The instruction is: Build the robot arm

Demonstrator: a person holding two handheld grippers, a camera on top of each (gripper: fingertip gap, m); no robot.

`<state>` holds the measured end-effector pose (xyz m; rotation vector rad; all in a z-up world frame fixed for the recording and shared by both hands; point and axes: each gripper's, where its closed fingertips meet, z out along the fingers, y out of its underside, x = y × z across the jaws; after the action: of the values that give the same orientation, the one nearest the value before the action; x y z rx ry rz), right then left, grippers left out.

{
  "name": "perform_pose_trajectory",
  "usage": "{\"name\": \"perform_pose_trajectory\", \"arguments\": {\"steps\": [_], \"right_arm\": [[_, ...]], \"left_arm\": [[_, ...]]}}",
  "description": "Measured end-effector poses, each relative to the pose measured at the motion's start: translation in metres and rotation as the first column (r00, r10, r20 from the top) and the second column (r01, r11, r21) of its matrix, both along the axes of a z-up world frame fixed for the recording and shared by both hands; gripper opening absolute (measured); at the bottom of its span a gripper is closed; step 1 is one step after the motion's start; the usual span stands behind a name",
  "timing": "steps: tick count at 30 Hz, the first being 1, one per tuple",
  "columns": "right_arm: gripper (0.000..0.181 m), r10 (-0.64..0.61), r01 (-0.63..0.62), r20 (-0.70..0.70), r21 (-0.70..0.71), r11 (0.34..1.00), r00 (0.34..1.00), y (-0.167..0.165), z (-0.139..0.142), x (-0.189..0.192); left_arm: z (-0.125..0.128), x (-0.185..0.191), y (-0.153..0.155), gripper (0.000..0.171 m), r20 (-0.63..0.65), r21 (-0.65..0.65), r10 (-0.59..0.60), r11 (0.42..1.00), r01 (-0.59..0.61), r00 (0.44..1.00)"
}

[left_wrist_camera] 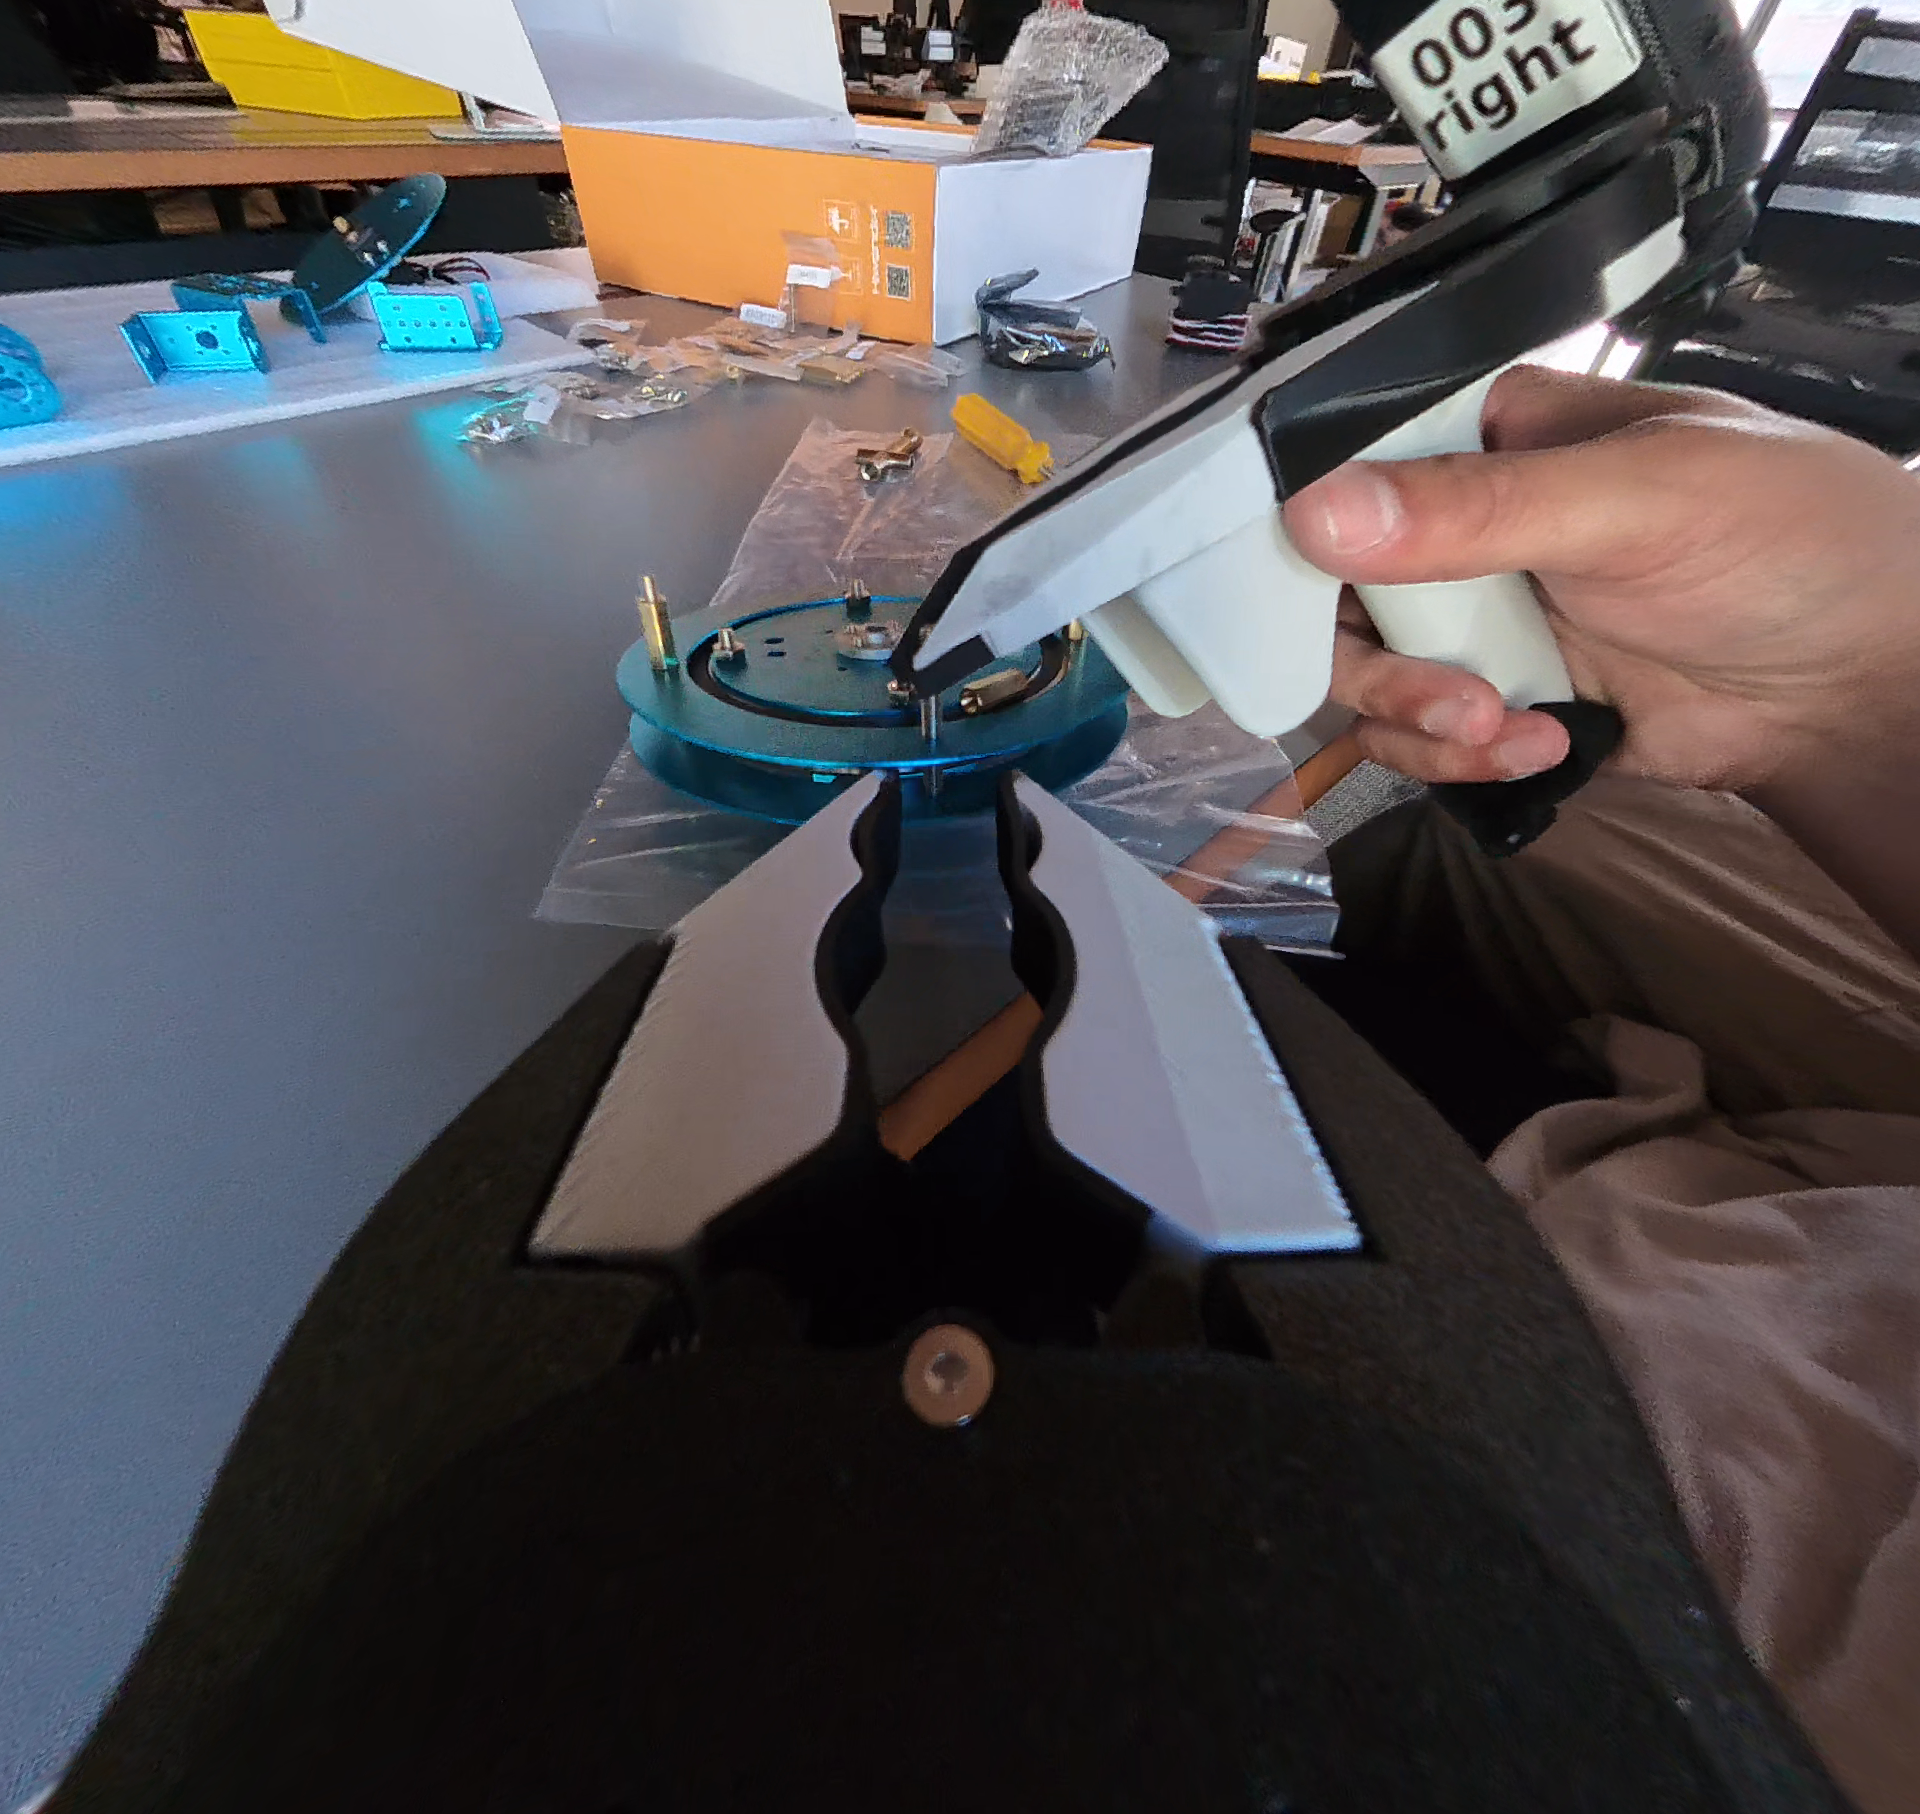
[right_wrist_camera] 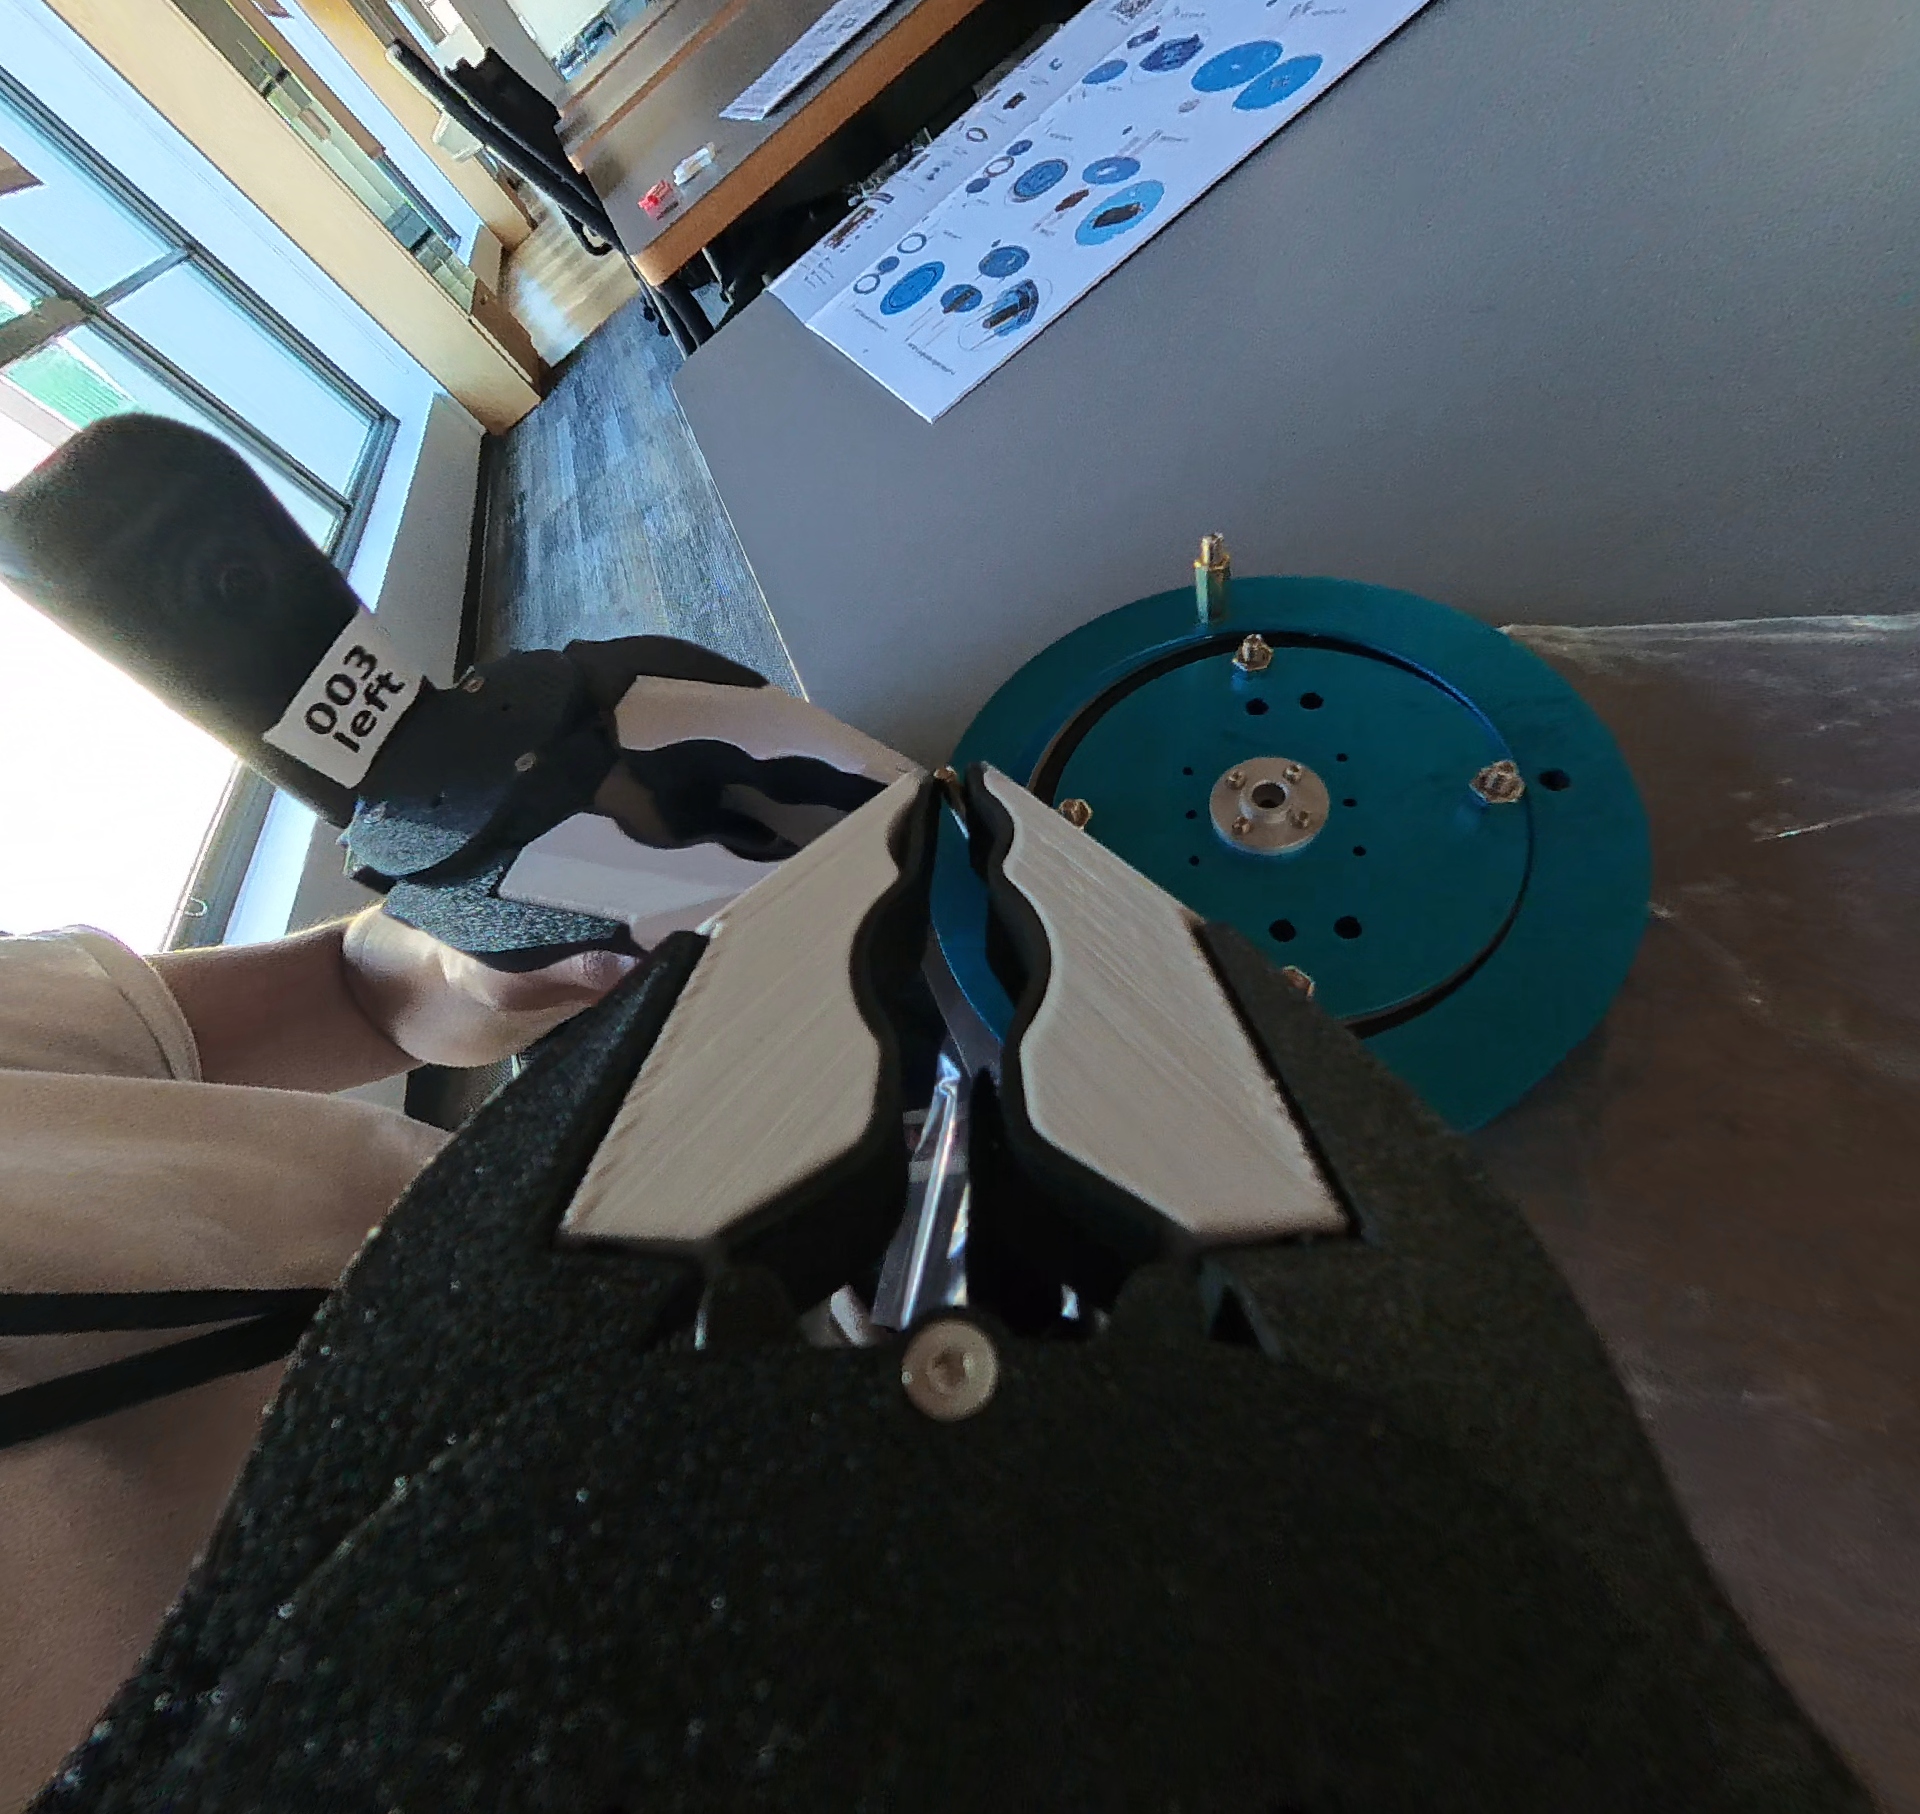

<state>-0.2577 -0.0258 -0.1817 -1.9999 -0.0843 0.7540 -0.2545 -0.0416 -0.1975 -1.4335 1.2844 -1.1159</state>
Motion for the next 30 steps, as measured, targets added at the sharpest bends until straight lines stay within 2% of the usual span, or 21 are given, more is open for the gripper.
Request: {"name": "perform_pose_trajectory", "arguments": {"steps": [3, 7, 12, 15, 16, 18, 21, 25, 28, 30], "right_arm": [[0.003, -0.005, 0.005, 0.000, -0.008, 1.000, 1.000, 0.001, -0.002, -0.002], [0.003, -0.004, 0.003, -0.051, -0.015, 1.000, 0.999, -0.001, -0.001, -0.003], [0.003, -0.003, 0.002, -0.111, -0.013, 1.000, 0.994, -0.004, 0.000, -0.002], [0.003, 0.002, -0.006, -0.186, -0.019, 1.000, 0.983, -0.006, -0.001, -0.002], [0.003, 0.002, -0.005, -0.199, -0.017, 1.000, 0.980, -0.006, -0.001, -0.002], [0.004, -0.001, -0.004, -0.212, -0.021, 1.000, 0.977, -0.006, -0.002, -0.003], [0.004, 0.001, -0.006, -0.189, -0.027, 1.000, 0.982, -0.007, -0.004, -0.003], [0.006, 0.006, -0.008, -0.153, -0.014, 1.000, 0.988, -0.008, -0.003, -0.003], [0.023, 0.074, -0.074, -0.122, 0.002, 0.997, 0.990, -0.014, 0.001, -0.006], [0.022, 0.084, -0.082, -0.056, 0.036, 0.996, 0.995, -0.017, 0.005, -0.002]], "left_arm": [[-0.004, 0.003, 0.002, 0.017, -0.003, -0.047, 0.004, 0.999, -0.004, 1.000], [-0.005, 0.003, 0.005, 0.006, 0.008, 0.001, 0.050, 0.999, -0.050, 0.999], [-0.004, 0.006, 0.002, 0.005, 0.046, 0.033, 0.079, 0.996, -0.080, 0.996], [-0.005, 0.007, -0.001, 0.009, 0.064, 0.063, 0.109, 0.992, -0.113, 0.992], [-0.005, 0.007, -0.004, 0.018, 0.067, 0.068, 0.102, 0.992, -0.107, 0.993], [-0.006, 0.008, -0.004, 0.021, 0.065, 0.070, 0.122, 0.989, -0.126, 0.990], [-0.008, 0.008, 0.000, 0.002, 0.060, 0.055, 0.121, 0.991, -0.125, 0.991], [-0.009, 0.008, -0.001, 0.002, 0.041, 0.056, 0.110, 0.992, -0.113, 0.993], [-0.009, 0.008, -0.003, 0.002, 0.042, 0.060, 0.099, 0.993, -0.101, 0.994], [-0.010, 0.006, -0.001, 0.001, 0.045, 0.053, 0.101, 0.993, -0.103, 0.994]]}}
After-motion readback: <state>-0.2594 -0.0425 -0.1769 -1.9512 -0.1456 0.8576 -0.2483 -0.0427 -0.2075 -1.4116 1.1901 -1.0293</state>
